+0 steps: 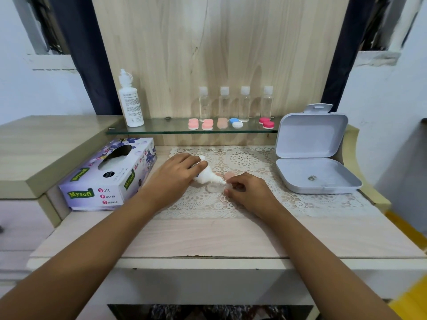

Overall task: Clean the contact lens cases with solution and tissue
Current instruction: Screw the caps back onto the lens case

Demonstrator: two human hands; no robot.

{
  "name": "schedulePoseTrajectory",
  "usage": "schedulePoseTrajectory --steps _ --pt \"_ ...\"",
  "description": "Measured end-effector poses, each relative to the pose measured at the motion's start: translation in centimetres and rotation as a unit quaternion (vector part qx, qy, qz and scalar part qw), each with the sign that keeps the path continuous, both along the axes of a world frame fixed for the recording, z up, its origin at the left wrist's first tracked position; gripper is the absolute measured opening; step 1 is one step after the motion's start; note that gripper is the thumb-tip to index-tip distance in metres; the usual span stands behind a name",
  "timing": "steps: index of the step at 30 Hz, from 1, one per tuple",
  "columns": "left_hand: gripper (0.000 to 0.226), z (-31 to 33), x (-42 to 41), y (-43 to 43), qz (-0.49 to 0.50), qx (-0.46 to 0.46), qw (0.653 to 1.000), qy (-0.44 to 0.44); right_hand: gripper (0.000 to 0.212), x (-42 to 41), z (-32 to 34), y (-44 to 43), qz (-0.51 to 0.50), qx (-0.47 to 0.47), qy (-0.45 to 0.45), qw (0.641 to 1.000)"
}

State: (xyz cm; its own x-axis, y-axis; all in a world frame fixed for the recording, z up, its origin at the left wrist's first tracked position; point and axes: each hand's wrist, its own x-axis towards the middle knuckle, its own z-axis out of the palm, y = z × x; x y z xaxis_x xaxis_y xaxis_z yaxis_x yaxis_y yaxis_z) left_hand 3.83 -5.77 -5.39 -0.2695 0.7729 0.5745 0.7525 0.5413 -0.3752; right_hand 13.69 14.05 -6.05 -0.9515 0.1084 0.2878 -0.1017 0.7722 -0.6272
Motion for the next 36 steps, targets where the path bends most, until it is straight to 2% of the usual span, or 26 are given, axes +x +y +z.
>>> schedulePoseTrajectory --steps 36 --pt "0.051 0.26 0.03 0.44 0.008 -0.001 1.0 -0.01 0.023 -0.14 0.06 0.01 0.001 0.008 -0.002 1.0"
